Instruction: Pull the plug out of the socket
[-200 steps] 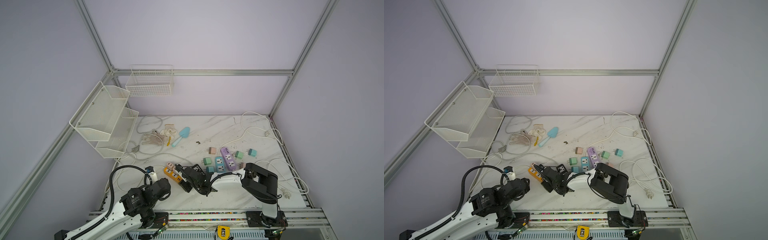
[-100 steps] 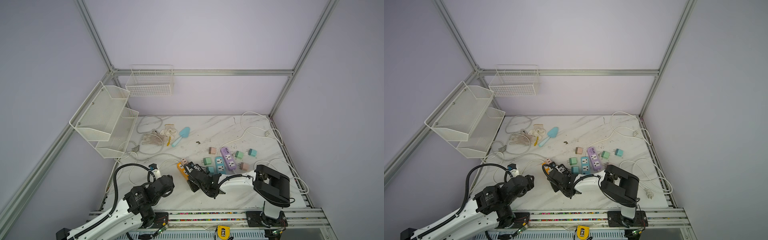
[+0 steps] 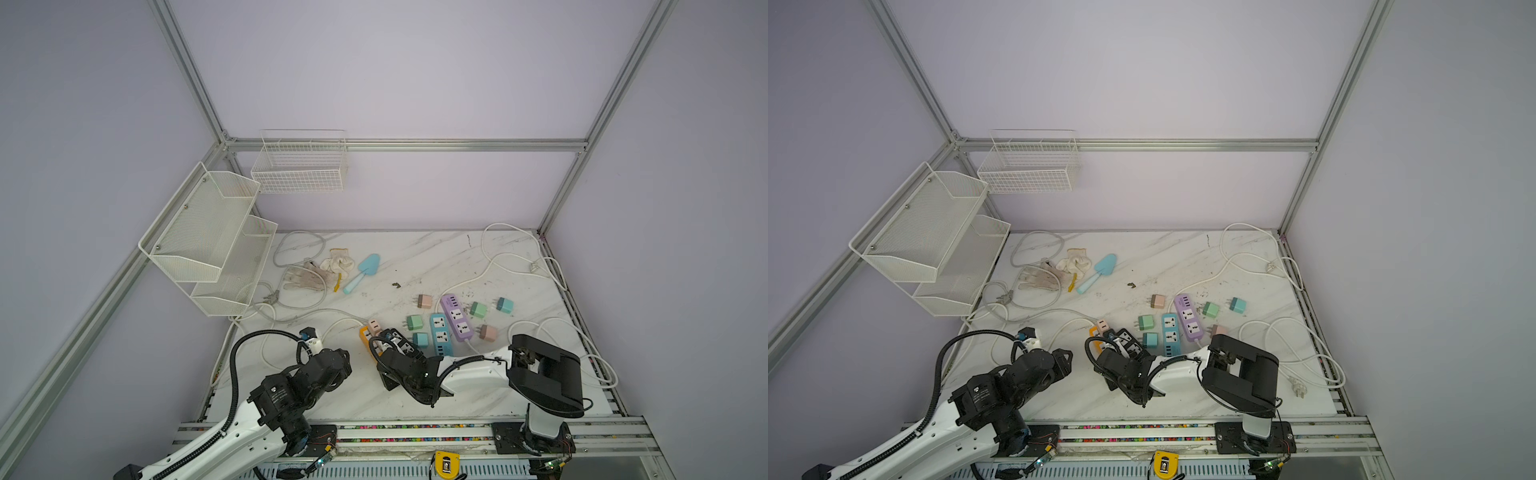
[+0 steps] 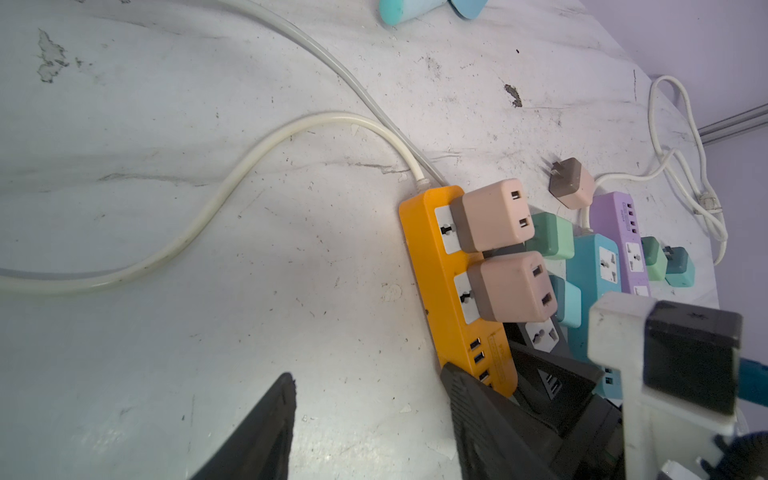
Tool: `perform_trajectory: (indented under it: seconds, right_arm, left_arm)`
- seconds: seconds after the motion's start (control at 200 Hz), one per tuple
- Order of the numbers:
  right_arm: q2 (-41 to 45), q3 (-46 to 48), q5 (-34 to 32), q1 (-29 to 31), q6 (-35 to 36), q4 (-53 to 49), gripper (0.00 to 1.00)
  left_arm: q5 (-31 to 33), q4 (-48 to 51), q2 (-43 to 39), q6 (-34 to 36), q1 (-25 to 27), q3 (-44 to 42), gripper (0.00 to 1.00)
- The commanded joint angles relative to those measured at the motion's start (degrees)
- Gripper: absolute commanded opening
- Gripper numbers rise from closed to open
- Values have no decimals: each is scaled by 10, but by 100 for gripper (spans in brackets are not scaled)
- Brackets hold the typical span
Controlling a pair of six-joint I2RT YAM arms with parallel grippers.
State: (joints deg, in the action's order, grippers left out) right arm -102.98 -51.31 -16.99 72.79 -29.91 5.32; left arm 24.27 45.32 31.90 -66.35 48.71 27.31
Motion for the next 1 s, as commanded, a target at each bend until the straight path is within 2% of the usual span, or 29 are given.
perform_trajectory:
  seconds: [0.0,0.3,0.485,0.675,0.995]
  right_arm:
    - [-7,-8,-3,8,-22,-17,53]
    - [33,-5,-1,7,-30,-32,67]
    - [81,1,7,7,-37,-45,69]
    - [126,-10,0,5,-40,-79,72]
    - [92,-78,10,-20,-35,-150,69]
  left_arm:
    - [-7,-29,5,20,-7,-18,60]
    - [-25,-57,18,36,-21,-19,60]
    - [-41,-97,32,48,-31,-25,60]
    - [-68,-172,82,70,-48,-25,60]
    - [-127,-312,164,68,-88,-55,58]
